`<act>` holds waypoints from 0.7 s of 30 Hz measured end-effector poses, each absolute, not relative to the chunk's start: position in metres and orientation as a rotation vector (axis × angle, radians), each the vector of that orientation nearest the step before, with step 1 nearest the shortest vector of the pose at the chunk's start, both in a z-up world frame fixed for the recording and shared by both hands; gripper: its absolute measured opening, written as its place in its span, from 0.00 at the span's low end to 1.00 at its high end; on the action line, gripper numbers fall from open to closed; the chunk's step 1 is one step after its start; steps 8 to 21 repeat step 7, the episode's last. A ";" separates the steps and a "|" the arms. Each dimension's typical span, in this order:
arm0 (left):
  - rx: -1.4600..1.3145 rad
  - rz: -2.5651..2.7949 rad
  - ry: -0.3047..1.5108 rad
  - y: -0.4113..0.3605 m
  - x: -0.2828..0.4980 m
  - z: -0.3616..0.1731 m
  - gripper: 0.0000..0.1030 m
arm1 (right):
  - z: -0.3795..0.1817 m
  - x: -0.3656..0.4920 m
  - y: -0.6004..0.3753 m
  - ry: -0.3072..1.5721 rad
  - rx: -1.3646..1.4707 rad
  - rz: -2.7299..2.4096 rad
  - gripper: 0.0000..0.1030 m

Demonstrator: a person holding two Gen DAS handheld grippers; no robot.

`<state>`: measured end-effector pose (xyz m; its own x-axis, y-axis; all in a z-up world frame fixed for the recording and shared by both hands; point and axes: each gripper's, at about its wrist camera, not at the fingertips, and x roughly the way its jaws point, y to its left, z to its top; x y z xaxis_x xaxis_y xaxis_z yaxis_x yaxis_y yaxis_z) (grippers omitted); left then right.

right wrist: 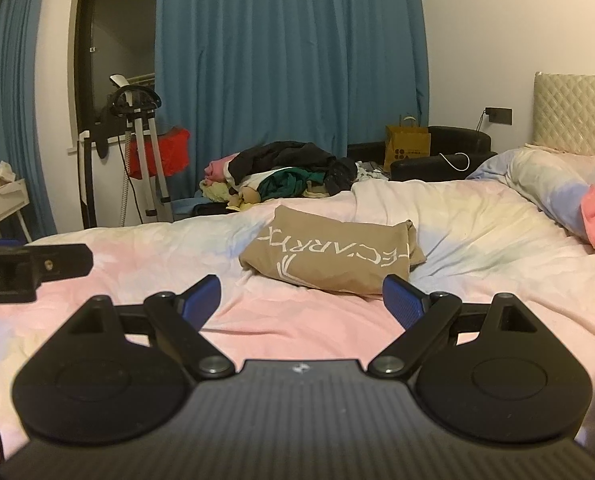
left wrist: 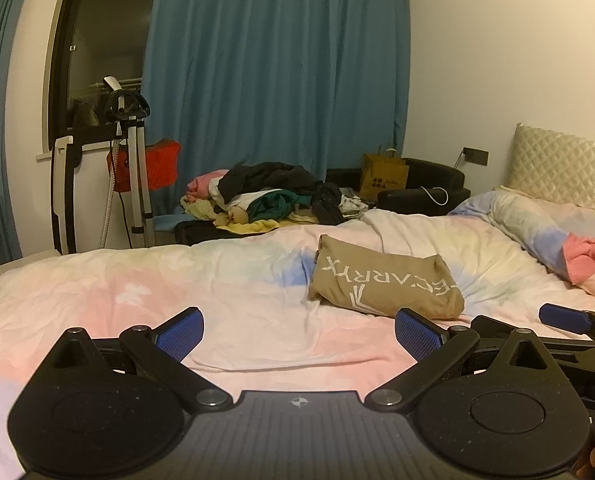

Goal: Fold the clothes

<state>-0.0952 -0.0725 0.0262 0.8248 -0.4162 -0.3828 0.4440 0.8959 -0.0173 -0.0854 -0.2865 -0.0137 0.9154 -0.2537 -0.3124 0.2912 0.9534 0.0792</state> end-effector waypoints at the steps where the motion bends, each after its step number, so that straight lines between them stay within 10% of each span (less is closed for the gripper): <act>1: 0.074 -0.456 0.390 -0.072 -0.096 0.026 0.99 | -0.014 -0.086 -0.287 0.306 0.127 -0.282 0.87; 21: 0.074 -0.456 0.392 -0.073 -0.096 0.028 0.99 | -0.013 -0.086 -0.289 0.306 0.139 -0.285 0.87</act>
